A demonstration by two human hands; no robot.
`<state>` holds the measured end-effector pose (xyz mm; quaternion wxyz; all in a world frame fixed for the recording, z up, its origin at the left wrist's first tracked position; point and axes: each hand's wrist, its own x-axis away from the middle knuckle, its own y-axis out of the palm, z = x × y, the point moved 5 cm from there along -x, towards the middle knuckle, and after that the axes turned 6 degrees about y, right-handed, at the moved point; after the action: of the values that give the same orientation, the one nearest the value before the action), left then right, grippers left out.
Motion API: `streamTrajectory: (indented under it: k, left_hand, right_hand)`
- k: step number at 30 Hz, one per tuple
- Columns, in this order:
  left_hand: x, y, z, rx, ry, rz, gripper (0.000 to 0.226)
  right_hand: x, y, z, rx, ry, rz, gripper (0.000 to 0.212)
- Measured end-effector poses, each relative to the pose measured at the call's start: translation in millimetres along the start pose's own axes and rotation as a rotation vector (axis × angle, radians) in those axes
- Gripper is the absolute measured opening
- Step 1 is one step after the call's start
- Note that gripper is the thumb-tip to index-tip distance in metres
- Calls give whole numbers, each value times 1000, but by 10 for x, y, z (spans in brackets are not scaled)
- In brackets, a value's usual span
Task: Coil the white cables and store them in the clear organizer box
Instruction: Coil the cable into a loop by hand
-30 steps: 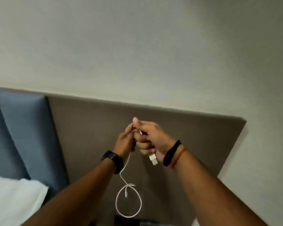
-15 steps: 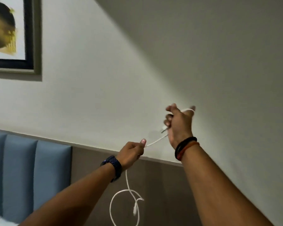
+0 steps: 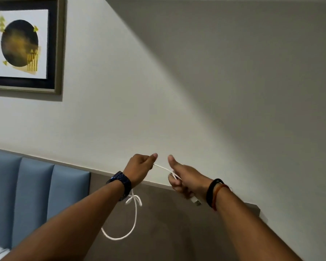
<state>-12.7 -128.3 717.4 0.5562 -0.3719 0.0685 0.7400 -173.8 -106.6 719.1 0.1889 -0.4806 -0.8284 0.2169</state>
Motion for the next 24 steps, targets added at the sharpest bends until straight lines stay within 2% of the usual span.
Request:
streamTrajectory:
  k: [3, 5, 8, 11, 12, 14, 15, 17, 20, 22, 24]
  left_hand:
    - [-4, 3, 34, 117, -19, 61, 58]
    - [14, 68, 80, 192, -32, 65, 56]
    - [38, 193, 156, 225, -50, 4, 53]
    - [64, 294, 261, 185, -7, -111, 56]
    - [75, 317, 299, 169, 16, -144, 58]
    - [100, 333, 349, 131, 48, -180, 59]
    - [105, 322, 356, 112, 56, -186, 59]
    - [100, 265, 348, 71, 56, -177, 61]
    - [51, 94, 326, 17, 57, -104, 62]
    - [0, -35, 326, -10, 72, -40, 63]
    - [-57, -131, 343, -31, 93, 9, 64]
  right_hand:
    - [158, 124, -319, -355, -165, -234, 59]
    - [268, 130, -582, -566, -365, -267, 52]
    - [359, -22, -839, -845, -612, -3, 29]
    - [366, -270, -863, -1032, -662, 443, 5]
    - [381, -366, -817, -1005, -637, 644, 14]
    - [450, -550, -684, -784, -589, 1079, 34]
    - [488, -611, -628, -636, -576, 1240, 39]
    - [490, -667, -525, -317, -491, 1373, 42]
    - [366, -632, -360, 342, -260, 1312, 47]
    - [250, -531, -225, 691, -96, 1091, 61]
    - [178, -366, -125, 757, 1, 768, 72]
